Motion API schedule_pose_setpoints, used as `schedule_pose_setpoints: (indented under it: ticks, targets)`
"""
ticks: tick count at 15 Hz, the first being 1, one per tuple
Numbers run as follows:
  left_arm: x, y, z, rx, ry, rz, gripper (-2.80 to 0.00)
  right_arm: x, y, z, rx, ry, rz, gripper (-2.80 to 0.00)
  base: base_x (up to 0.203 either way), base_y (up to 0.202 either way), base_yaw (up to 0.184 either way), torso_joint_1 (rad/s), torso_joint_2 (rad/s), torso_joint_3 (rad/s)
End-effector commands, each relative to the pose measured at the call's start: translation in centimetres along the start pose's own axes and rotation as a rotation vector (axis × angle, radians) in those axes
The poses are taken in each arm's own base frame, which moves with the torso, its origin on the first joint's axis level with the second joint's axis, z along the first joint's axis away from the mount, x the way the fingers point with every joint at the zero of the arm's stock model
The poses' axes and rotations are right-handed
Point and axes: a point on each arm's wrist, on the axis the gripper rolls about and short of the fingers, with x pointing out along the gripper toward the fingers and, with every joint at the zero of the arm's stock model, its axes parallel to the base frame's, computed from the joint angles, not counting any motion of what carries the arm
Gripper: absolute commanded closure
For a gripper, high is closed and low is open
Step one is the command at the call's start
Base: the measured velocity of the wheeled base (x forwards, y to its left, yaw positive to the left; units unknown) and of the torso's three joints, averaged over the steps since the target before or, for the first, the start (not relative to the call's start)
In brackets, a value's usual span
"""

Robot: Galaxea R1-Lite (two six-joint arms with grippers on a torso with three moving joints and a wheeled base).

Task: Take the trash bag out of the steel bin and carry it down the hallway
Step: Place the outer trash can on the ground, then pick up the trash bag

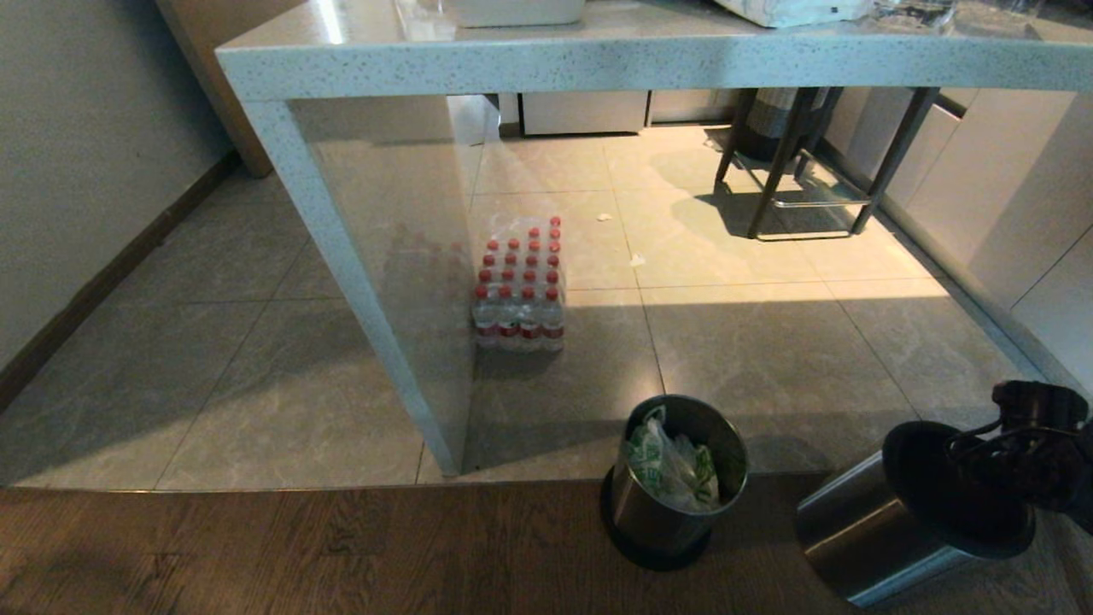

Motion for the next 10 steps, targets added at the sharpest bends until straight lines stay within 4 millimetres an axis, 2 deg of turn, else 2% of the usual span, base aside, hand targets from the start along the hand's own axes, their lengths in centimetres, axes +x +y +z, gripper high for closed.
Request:
schedule_pose_setpoints:
  ticks: [1, 4, 5, 8, 10]
  targets:
    - [0.0, 0.0, 0.0, 0.0, 0.002, 0.002, 0.0, -1.2, -1.4, 2.1, 0.025, -0.046, -0.02, -2.8, 0.0, 0.0, 0.0, 0.0, 0.0, 0.0]
    - [0.0, 0.0, 0.0, 0.0, 0.001, 0.001, 0.0, -3.5, -1.9, 4.4, 0.036, -0.085, -0.021, -2.8, 0.0, 0.0, 0.0, 0.0, 0.0, 0.0]
    - [0.0, 0.0, 0.0, 0.0, 0.0, 0.001, 0.0, -4.4, -2.1, 5.0, 0.032, -0.084, -0.02, 0.0, 0.0, 0.0, 0.0, 0.0, 0.0, 0.0]
    - [0.0, 0.0, 0.0, 0.0, 0.001, 0.001, 0.0, -8.3, -0.9, 6.9, -0.006, -0.094, 0.023, 0.0, 0.0, 0.0, 0.0, 0.0, 0.0, 0.0]
    - [0.0, 0.0, 0.0, 0.0, 0.002, 0.001, 0.0, -12.2, 1.9, 7.3, -0.061, -0.12, 0.121, 0.0, 0.0, 0.0, 0.0, 0.0, 0.0, 0.0]
